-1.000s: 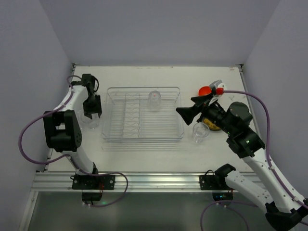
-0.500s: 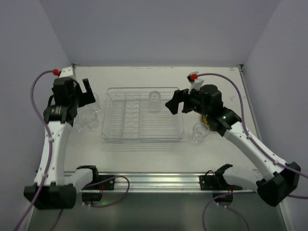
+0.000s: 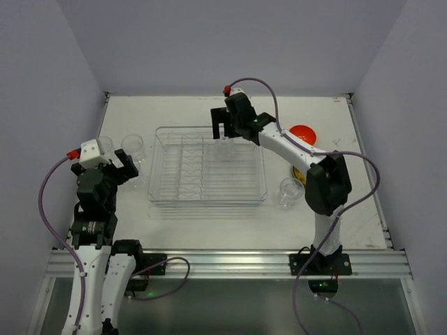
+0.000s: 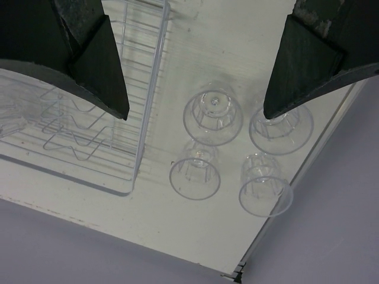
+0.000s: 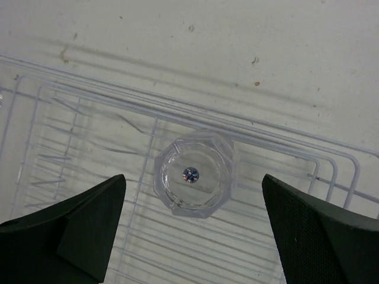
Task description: Unload the mixed dishes from the dish rack
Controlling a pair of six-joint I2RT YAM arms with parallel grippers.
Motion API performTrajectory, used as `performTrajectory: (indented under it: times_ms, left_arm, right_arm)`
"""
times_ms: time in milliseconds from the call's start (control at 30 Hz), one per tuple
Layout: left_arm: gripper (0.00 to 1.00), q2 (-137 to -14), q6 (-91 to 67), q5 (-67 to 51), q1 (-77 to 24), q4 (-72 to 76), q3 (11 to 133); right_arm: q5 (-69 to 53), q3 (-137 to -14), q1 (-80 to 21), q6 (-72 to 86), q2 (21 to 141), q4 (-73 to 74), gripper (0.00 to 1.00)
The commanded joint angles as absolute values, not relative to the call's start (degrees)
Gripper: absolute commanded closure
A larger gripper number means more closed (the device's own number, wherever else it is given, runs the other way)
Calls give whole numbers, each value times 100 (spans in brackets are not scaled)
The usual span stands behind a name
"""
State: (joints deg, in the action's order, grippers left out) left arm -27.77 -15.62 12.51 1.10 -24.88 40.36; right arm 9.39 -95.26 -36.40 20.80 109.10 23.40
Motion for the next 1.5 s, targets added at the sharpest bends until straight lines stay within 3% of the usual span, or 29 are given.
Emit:
performTrajectory:
  times_ms: [0, 200, 467, 500, 533, 633, 933, 1033, 1133, 1300, 1433, 1467]
  left_arm:
    - [0, -2909, -1626, 1073, 97, -2039, 4043]
    - [0, -2795, -1626, 967, 88, -2057, 4061]
    - [0, -2830, -1600, 870, 62, -2030, 4034]
    - [0, -2830, -1600, 853, 62, -2030, 4034]
    - [0, -2839, -1600, 853, 62, -2030, 4034]
    - [0, -2813, -1600, 826, 62, -2030, 4025]
    - [0, -2962, -1573, 440, 62, -1942, 4008]
    - [0, -3058, -1591, 89, 62, -1837, 3982]
    - [0, -3155, -1800, -385, 62, -1767, 4060]
    - [0, -3304, -2644, -2449, 62, -907, 3728]
    - [0, -3673, -4597, -4154, 62, 1172, 2885]
    - [0, -3717, -5014, -4549, -69, 2422, 2683]
  right_arm:
    - [1037, -10597, -3683, 1732, 11494, 3187, 2]
    - [765, -10907, -3709, 1670, 12137, 3401, 6]
    - [861, -10793, -3797, 1793, 12287, 3490, 22]
    - [853, -10706, -3797, 1784, 12226, 3420, 25]
    - [861, -10696, -3797, 1793, 12208, 3428, 40]
    - [922, -10661, -3806, 1784, 12059, 3419, 58]
    - [756, -9941, -3814, 1960, 10594, 3200, 87]
    - [441, -9458, -3788, 2048, 9804, 2989, 89]
    - [-296, -8800, -3665, 2214, 9125, 2542, 100]
    - [-2054, -7428, -3103, 2829, 7499, 1346, 100]
    - [-2741, -6900, -2831, 2936, 6655, 1011, 100]
    - [-2908, -6717, -2804, 2962, 6514, 898, 100]
